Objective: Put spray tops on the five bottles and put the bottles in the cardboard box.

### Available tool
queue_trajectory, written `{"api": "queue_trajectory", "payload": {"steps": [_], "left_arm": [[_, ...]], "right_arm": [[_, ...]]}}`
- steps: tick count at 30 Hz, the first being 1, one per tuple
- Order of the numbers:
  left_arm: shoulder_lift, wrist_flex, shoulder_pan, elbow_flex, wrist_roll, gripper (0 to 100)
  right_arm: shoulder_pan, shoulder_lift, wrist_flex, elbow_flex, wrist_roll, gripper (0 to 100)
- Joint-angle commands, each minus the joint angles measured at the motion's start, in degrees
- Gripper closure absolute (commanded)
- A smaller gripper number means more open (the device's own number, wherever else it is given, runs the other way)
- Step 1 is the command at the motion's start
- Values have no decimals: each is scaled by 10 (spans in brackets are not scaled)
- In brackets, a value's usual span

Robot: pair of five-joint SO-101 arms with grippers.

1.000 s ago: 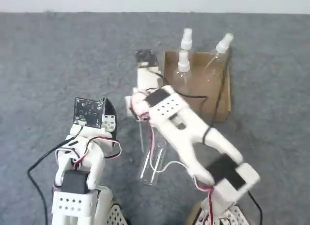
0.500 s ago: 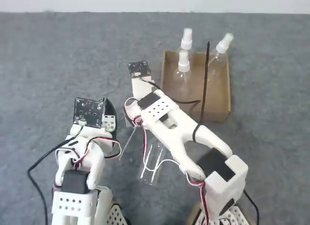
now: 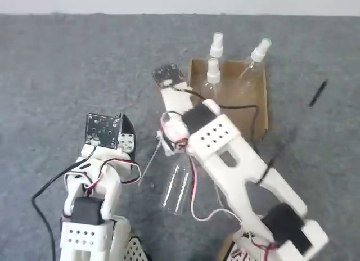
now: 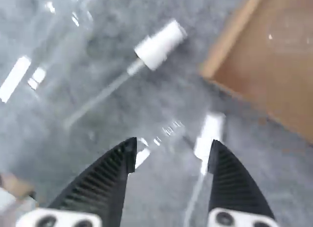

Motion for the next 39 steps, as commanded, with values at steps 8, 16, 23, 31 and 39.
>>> {"api": "queue_trajectory", "payload": {"steps": [8, 16, 23, 31, 39], "left_arm": [[-8, -15, 4, -7, -3, 989], [-8, -14, 4, -7, -3, 989], [-8, -15, 4, -7, -3, 989], [-8, -14, 4, -7, -3, 989], [-8, -13, 4, -7, -3, 989]], "right_arm": [[57, -124, -171, 264, 66, 808], [87, -124, -291, 357, 62, 835], [95, -124, -351, 400, 60, 922], [85, -79, -356, 392, 35, 815], [98, -37, -316, 349, 33, 861]]}}
